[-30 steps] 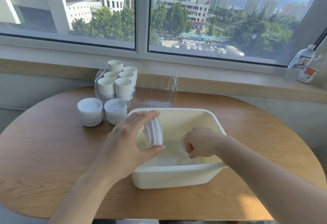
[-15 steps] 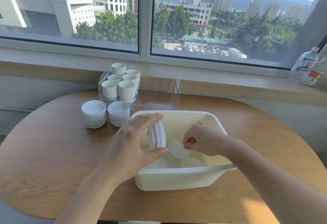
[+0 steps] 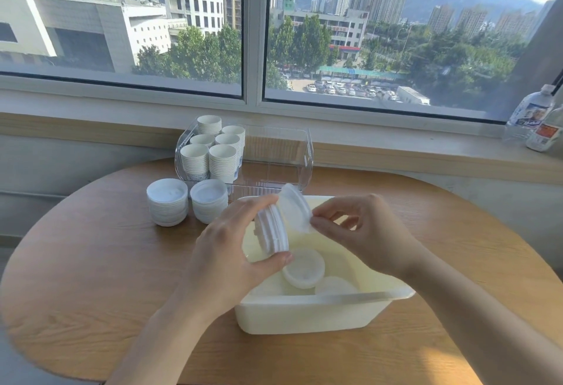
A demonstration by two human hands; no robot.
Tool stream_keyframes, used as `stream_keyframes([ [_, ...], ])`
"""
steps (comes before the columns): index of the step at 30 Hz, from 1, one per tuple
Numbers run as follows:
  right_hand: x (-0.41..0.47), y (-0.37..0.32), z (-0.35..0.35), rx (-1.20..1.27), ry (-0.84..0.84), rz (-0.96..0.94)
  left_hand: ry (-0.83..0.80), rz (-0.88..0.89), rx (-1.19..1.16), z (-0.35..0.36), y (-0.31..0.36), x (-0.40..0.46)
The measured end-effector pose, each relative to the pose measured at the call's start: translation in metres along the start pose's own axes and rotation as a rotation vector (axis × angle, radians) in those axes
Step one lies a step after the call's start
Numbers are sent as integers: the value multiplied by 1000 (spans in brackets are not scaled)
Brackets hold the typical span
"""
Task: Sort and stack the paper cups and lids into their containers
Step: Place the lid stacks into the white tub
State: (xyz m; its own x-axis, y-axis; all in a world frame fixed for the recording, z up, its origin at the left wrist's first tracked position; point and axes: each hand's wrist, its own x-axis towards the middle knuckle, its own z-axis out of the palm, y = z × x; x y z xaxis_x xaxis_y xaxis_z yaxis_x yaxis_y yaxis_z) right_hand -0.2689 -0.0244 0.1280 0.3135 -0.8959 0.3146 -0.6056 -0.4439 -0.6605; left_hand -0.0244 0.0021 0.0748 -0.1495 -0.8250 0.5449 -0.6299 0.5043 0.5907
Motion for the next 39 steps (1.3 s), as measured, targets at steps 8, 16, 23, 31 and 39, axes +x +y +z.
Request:
stream_keyframes([
  [8, -13, -7, 7, 140, -107, -99, 108, -55, -194, 3, 5, 1],
  [16, -15, -8, 13, 86, -91, -286, 10, -54, -424, 0, 18, 0],
  [23, -15, -14, 5, 333, -166, -106, 4, -23, -433, -3, 24, -3],
  [31, -12, -20, 3, 491, -301, -17, -27, 127, -358, -3, 28, -2],
  [39, -7, -18, 12, 551, -233, -34, 6, 170, -298, 0, 27, 0],
])
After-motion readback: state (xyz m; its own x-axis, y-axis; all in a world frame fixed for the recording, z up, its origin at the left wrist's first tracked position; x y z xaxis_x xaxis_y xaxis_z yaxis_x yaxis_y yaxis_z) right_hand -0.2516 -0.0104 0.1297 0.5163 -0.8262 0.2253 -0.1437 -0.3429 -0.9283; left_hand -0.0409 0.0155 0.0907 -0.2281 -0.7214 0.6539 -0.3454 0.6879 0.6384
